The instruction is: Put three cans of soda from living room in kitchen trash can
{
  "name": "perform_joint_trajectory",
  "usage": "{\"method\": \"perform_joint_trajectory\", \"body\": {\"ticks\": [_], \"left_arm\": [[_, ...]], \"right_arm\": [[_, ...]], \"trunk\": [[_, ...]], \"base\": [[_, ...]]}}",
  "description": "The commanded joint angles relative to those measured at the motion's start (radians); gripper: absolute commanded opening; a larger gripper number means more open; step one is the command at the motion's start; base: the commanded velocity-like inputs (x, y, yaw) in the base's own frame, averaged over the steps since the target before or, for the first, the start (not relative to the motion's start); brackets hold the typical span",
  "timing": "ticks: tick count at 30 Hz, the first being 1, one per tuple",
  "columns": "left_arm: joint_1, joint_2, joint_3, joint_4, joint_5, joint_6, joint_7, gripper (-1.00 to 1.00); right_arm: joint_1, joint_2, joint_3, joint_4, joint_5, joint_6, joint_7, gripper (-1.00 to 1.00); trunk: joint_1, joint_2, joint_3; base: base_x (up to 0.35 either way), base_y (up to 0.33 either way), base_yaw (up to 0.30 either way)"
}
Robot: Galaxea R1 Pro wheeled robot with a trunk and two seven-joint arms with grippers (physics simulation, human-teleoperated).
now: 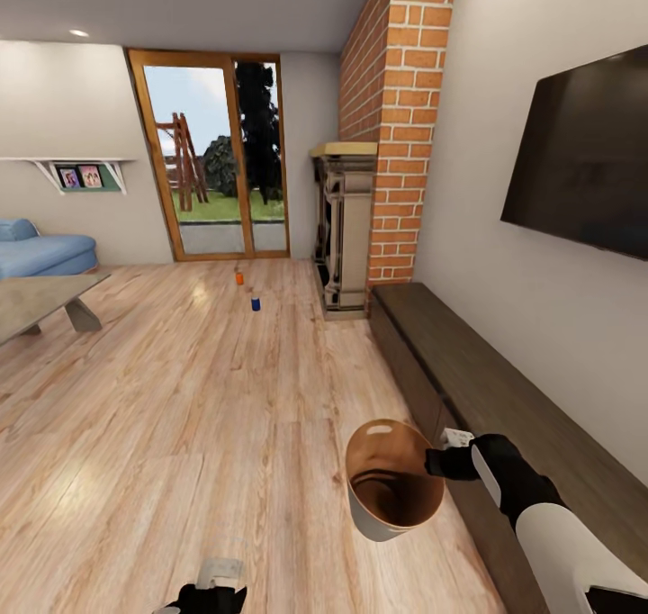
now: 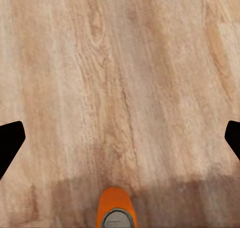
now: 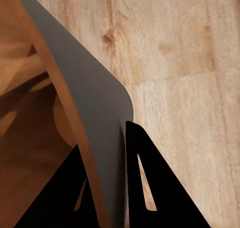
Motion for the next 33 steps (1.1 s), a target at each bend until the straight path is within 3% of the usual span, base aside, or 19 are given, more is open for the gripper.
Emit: {"method": "perform_joint_trajectory", "body": {"ticks": [1,3,5,12,28,33], "left_arm": [[0.0,0.0,-0.001,0.004,0.0,-0.008,0.0,1.0],[0.0,0.0,-0.002,0.011,-0.001,-0.057,-0.001,1.0],[0.0,0.001,-0.005,0.033,-0.003,-0.18,0.0,1.0],[0.0,0.004,-0.007,0.086,-0.003,-0.295,0.001,1.0],[0.001,0.001,-0.021,0.096,-0.005,-0.318,0.002,1.0],[0.001,0.002,-0.04,0.097,-0.005,-0.318,0.011,1.0]], "right_arm": [[-0.001,0.0,-0.002,-0.001,-0.024,0.004,0.005,-1.0],[-0.001,0.001,-0.002,-0.001,-0.025,0.004,0.005,-1.0],[-0.001,0.001,-0.001,-0.001,-0.025,0.005,0.005,-1.0],[-0.001,0.001,0.0,-0.001,-0.026,0.005,0.005,-1.0],[-0.001,0.001,0.002,-0.001,-0.024,0.008,0.006,-1.0],[-0.004,0.0,0.007,-0.003,-0.022,0.067,0.006,-1.0]], "trunk": [[0.004,-0.007,-0.003],[0.012,-0.021,-0.009],[0.019,-0.035,-0.016],[0.046,-0.084,-0.038],[0.107,-0.196,-0.088],[0.127,-0.231,-0.104]], "base": [[0.0,0.0,0.0],[0.0,0.0,0.0],[0.0,0.0,0.0],[0.0,0.0,0.0],[0.0,0.0,0.0],[0.0,0.0,0.0]]}}
